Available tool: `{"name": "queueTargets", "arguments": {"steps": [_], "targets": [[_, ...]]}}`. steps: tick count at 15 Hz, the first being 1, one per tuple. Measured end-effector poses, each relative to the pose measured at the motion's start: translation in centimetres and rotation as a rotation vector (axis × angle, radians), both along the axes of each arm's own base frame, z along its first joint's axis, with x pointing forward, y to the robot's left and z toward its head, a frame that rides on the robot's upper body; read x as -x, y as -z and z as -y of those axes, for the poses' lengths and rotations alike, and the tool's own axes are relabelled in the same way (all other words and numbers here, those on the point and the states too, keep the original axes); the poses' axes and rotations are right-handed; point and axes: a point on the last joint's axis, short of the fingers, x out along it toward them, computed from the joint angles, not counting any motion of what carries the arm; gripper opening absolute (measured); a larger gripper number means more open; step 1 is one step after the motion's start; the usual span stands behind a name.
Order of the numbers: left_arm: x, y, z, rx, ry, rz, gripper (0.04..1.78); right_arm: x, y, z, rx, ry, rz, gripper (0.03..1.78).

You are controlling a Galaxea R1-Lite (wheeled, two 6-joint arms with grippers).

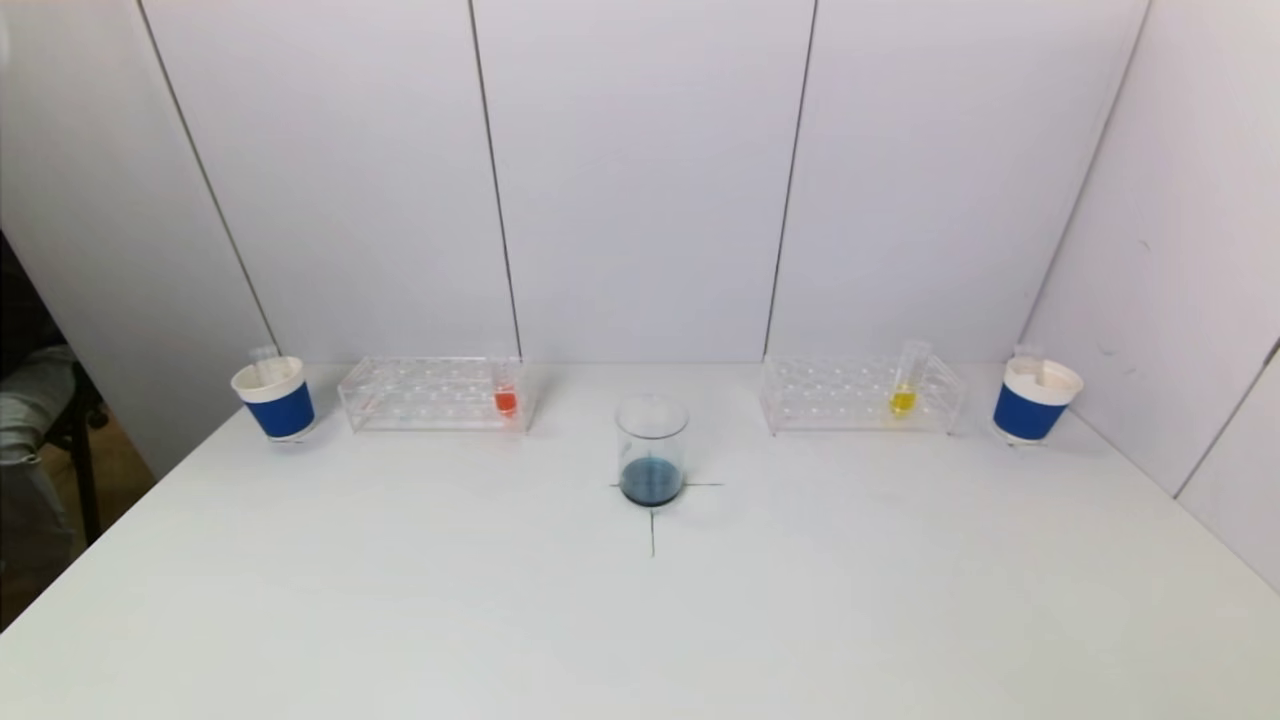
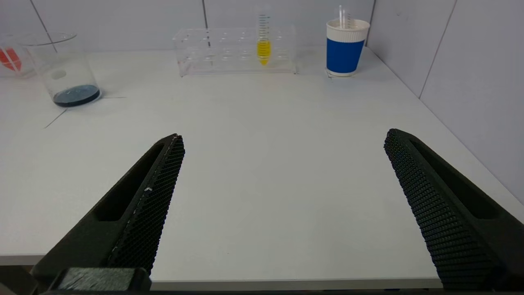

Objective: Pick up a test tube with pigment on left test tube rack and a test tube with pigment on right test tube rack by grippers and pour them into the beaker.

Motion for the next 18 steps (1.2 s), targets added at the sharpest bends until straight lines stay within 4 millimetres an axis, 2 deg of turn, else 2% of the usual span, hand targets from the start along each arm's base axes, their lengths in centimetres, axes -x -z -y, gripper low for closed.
{"name": "queueTargets", "arguments": {"steps": [18], "targets": [[0.00, 0.00, 0.00, 0.000, 0.000, 0.000, 1.76, 0.02, 0.00, 0.02, -0.006, 0.011, 0.003, 1.77]]}}
